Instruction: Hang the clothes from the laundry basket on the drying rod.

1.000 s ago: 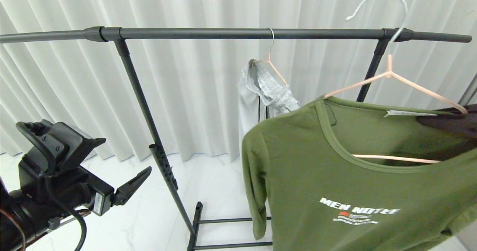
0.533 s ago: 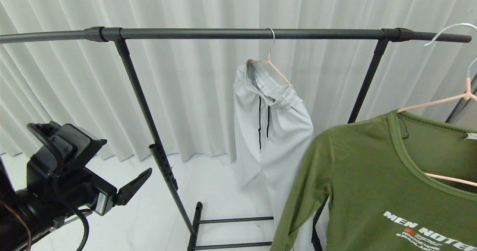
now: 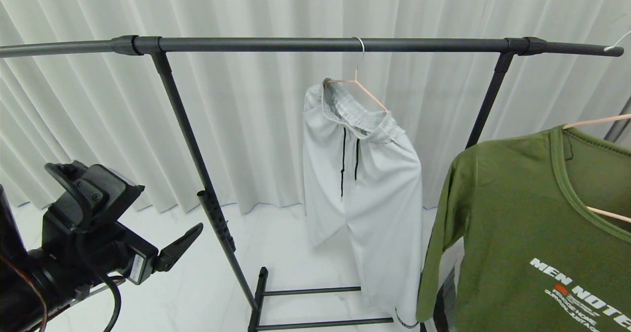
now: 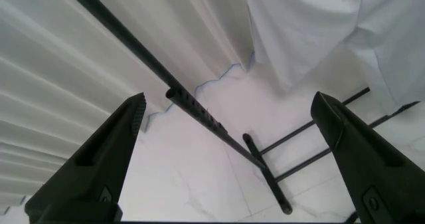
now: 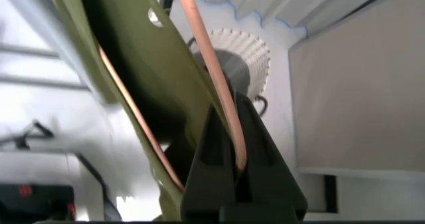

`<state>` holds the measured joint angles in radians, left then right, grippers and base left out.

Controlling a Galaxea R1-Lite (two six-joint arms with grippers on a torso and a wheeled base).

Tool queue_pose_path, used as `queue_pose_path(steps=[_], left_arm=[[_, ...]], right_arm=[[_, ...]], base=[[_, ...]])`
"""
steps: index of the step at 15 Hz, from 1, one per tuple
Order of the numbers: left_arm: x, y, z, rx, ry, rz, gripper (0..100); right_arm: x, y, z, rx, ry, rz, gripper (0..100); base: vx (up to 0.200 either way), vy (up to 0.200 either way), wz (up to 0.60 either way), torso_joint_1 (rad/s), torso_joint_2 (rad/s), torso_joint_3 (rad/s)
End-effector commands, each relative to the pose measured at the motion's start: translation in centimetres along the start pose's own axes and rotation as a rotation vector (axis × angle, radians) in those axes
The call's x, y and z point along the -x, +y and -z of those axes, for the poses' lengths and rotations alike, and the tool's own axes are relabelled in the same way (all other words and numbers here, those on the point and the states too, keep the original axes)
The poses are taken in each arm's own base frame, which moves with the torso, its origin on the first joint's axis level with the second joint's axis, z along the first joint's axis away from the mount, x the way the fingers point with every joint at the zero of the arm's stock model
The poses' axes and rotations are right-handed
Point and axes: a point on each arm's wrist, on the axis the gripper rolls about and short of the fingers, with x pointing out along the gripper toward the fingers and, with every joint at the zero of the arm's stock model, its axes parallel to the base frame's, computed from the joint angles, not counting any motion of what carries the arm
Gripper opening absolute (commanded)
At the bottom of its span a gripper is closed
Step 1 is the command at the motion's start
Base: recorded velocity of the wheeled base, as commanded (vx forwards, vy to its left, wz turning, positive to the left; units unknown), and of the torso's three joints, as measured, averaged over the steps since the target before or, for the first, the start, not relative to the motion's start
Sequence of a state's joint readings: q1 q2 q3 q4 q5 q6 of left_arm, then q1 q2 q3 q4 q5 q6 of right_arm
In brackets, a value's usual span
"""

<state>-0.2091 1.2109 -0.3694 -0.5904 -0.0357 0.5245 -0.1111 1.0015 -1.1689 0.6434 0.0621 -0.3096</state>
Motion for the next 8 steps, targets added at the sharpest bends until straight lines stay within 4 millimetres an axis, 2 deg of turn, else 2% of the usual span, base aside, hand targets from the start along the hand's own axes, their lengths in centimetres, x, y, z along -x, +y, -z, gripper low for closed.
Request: queue_pose_path(steps=[1, 4, 6, 8], left_arm=[[-0.1, 0.0, 0.0, 0.003, 0.010, -0.010, 100], [-0.2, 0.0, 0.2, 0.023, 0.030, -0.025, 100], [-0.4, 0.0, 0.2, 0.029, 0.030, -0.025, 100], [-0.4, 0.0, 0.1, 0.029, 0.029, -0.025, 100]], right_arm=[[-1.1, -0.1, -0.3, -0.012, 0.015, -0.007, 0], [-2.2, 0.0, -0.8, -0.057, 0.012, -0.033, 0], [-2.9, 0.6, -1.4, -0.130, 0.002, -0.078, 0], [-3.8, 0.9, -1.8, -0.134, 0.002, -0.050, 0]], base=[[0.000, 0.000, 0.00, 0.000, 0.00, 0.000], [0.000, 0.000, 0.00, 0.000, 0.00, 0.000], [0.200, 0.000, 0.00, 0.002, 0.01, 0.005], [0.200, 0.000, 0.00, -0.015, 0.00, 0.010]])
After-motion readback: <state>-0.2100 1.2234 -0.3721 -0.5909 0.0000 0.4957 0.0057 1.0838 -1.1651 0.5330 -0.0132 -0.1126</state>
